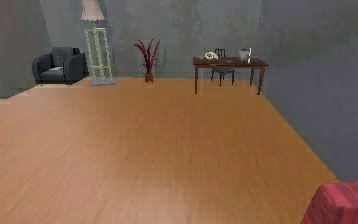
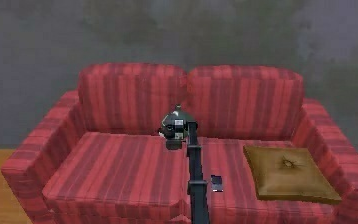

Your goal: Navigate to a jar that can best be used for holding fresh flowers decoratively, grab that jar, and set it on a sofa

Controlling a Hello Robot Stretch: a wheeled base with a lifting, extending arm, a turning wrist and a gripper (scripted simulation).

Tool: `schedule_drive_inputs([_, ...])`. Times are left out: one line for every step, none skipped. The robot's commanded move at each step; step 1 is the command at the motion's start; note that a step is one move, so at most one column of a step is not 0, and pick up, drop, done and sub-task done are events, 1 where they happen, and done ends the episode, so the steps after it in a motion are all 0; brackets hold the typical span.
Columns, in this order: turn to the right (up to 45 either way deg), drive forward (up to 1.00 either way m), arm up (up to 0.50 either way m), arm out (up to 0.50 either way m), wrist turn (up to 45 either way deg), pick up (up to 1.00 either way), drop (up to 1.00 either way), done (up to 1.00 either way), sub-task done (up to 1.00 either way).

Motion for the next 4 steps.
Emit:
schedule_drive_inputs([0.0, 0.0, -0.32, 0.0, 0.0, 0.0, 0.0, 0.0, 0.0])
schedule_drive_inputs([0.0, 0.0, 0.0, 0.0, 0.0, 0.0, 1.0, 0.0, 0.0])
schedule_drive_inputs([0.0, 0.0, 0.1, 0.0, 0.0, 0.0, 0.0, 0.0, 0.0])
schedule_drive_inputs([0.0, 0.0, 0.0, -0.08, 0.0, 0.0, 0.0, 0.0, 0.0])
